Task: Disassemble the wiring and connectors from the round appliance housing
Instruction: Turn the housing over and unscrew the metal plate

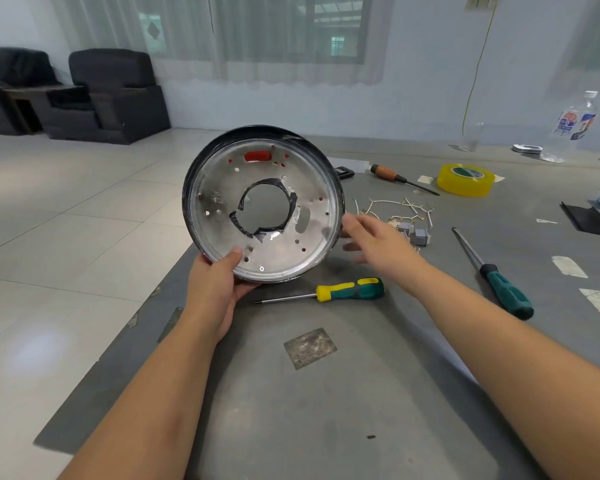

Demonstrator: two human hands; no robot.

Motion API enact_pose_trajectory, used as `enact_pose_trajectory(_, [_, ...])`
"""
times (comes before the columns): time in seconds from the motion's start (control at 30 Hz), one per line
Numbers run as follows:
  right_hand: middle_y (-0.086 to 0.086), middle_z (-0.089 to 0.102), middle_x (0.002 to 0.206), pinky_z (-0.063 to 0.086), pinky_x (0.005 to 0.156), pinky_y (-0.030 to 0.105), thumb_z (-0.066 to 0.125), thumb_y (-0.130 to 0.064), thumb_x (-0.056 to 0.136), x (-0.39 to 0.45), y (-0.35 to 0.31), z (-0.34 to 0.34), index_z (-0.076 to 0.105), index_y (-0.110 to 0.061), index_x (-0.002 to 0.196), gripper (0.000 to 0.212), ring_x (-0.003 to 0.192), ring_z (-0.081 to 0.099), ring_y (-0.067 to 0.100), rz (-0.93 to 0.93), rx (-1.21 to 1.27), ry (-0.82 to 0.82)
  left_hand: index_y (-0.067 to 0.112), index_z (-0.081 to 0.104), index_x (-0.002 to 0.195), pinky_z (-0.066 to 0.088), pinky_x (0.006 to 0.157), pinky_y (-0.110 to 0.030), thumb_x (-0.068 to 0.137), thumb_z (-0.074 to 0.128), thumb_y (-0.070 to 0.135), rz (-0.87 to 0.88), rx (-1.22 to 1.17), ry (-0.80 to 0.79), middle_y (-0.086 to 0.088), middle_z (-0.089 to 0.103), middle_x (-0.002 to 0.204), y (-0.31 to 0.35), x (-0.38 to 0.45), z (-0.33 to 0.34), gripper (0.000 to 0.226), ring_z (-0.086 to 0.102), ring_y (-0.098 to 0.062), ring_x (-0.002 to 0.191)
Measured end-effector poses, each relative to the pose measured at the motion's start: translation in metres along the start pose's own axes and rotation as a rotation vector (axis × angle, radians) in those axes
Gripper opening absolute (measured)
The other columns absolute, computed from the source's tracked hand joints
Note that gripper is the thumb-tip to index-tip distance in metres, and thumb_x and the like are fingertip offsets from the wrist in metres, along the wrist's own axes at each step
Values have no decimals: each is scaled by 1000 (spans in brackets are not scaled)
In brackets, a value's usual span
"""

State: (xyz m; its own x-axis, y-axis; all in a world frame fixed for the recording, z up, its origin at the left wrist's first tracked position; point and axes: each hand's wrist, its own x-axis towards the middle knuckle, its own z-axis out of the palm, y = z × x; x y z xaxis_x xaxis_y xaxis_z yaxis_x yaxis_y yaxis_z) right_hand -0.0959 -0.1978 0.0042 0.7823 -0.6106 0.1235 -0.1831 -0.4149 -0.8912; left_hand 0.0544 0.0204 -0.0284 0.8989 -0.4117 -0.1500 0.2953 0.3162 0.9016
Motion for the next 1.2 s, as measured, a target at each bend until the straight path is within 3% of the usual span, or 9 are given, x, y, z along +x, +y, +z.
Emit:
enact_pose_trajectory(0.1, [-17, 69, 111, 47, 87, 13, 42, -80, 82, -24, 17, -3, 66, -28, 124, 72, 101, 64, -1, -137, -292, -89, 11, 52, 144, 64, 87, -55, 105, 60, 6, 27, -30, 15, -13, 71, 131, 0, 1, -1, 40, 73, -31, 114])
enact_pose_trajectory(0.17, [-17, 64, 112, 38, 88, 3, 52, -77, 84, -36, 28, -6, 67, -30, 124, 64, 104, 56, -3, -259, -478, -203, 12, 51, 145, 64, 87, -55, 105, 60, 5, 36, -31, 25, -14, 70, 133, -1, 1, -1, 41, 72, -32, 115])
enact_pose_trajectory(0.23, [-12, 58, 117, 37, 96, 13, 64, -64, 89, -42, 38, -9, 66, -32, 127, 50, 111, 50, 4, -405, -628, -271, 12, 51, 145, 64, 85, -52, 105, 60, 4, 49, -35, 32, -13, 70, 132, -1, 0, -1, 42, 72, -32, 116])
enact_pose_trajectory(0.33, [-13, 54, 114, 41, 98, 27, 65, -48, 95, -44, 40, -9, 67, -32, 128, 37, 110, 49, 9, -468, -648, -250, 13, 51, 143, 65, 82, -46, 105, 60, 3, 88, -32, 39, -10, 71, 131, -2, -2, 0, 41, 72, -29, 116])
enact_pose_trajectory(0.6, [-11, 63, 102, 44, 82, 21, 61, -43, 99, -52, 40, -10, 66, -28, 123, 29, 93, 56, 7, -489, -565, -139, 15, 60, 131, 65, 68, -35, 102, 61, -4, 130, -74, 40, -9, 75, 123, -2, -2, -2, 34, 79, -18, 98])
enact_pose_trajectory(0.67, [-10, 64, 98, 46, 79, 24, 60, -43, 99, -54, 39, -10, 67, -27, 122, 29, 88, 57, 8, -476, -559, -104, 19, 57, 131, 66, 69, -37, 102, 60, -5, 136, -84, 59, -8, 73, 128, -3, -2, -2, 38, 78, -20, 102])
enact_pose_trajectory(0.8, [-5, 66, 95, 49, 78, 35, 57, -46, 99, -57, 37, -6, 68, -27, 124, 33, 86, 59, 13, -425, -596, -80, 22, 44, 151, 67, 77, -42, 102, 61, -4, 147, -80, 72, -2, 66, 139, -6, -2, -2, 58, 72, -22, 116])
enact_pose_trajectory(0.93, [-3, 69, 99, 51, 81, 39, 57, -49, 99, -59, 35, -1, 68, -24, 124, 37, 90, 61, 18, -406, -608, -47, 21, 39, 152, 65, 84, -47, 102, 61, -4, 153, -40, 65, -4, 63, 141, -8, -1, -2, 60, 71, -23, 117])
enact_pose_trajectory(1.2, [-5, 67, 96, 52, 77, 38, 54, -53, 99, -62, 32, 3, 68, -26, 122, 38, 86, 59, 15, -421, -606, -57, 21, 32, 152, 65, 83, -48, 104, 58, -4, 203, 37, 52, -1, 62, 139, -12, -3, 0, 60, 70, -21, 118])
